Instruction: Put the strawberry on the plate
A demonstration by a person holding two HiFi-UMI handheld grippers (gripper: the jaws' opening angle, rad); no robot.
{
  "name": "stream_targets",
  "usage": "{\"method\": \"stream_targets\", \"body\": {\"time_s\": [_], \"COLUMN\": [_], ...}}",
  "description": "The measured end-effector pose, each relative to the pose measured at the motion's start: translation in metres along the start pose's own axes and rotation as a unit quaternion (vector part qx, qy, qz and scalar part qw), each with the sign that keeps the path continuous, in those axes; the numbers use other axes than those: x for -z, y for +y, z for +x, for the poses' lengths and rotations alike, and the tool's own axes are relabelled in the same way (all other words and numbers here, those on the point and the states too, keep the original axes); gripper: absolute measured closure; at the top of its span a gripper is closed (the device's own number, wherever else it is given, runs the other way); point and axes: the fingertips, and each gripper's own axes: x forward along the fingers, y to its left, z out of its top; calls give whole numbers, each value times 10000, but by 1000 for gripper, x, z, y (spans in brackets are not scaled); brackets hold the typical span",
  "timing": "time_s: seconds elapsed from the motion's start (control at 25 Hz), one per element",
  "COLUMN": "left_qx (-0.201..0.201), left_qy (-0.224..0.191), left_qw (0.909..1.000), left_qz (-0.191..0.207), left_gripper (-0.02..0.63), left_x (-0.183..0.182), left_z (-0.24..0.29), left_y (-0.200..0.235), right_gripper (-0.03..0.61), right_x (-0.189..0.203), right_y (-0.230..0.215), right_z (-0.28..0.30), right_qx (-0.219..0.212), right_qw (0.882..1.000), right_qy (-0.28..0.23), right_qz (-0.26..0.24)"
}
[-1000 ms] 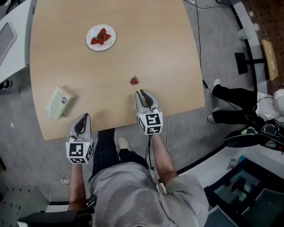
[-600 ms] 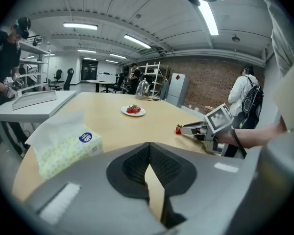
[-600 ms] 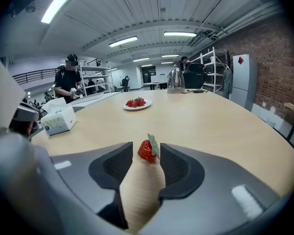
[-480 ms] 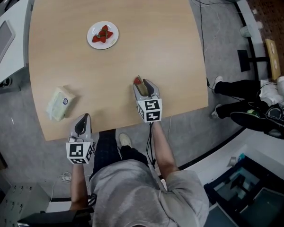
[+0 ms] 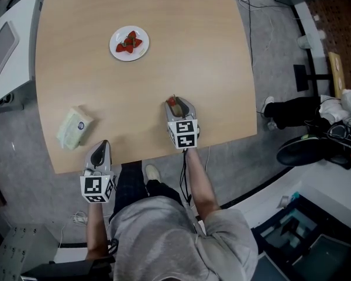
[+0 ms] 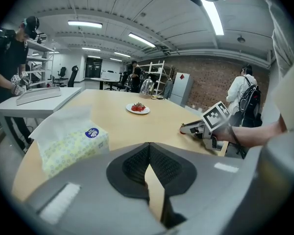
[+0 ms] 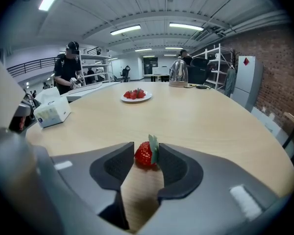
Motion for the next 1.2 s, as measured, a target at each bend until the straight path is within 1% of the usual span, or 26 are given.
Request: {"method": "stream_targets", "body": {"time_s": [0.16,0.32,0.52,0.68,0.84,1.2], "left_qx": [6,19,2,-9,6,1], "left_qy": [-47,-88,-119,-76,-25,-130], "left_qw": [10000,10000,9999,9999,10000,9999], "left_qz": [5,23,-6,64,43,-43], "left_gripper": [594,594,594,594,594,594], "left_x": [-5,-8,-13,-15,-15,-37], "left_z": [3,1,-2,-4,-4,5], "left_y": [1,2,6,7,10,16], "right_gripper": [418,422,423,423,423,425], "right_x": [-1,-3,-16,-35,-58,-119], "right_y": [0,1,6,12,19,29], "right_z": [1,-3,-11,-16,-17,-5], "right_qx": [-18,-107,-148,-237,-322,-509], "right_qw": [10000,9999,9997,9991,9982,9954], "right_qy": [-10,-27,-155,-325,-486,-814], "right_qz": [-14,100,116,133,126,-39]}}
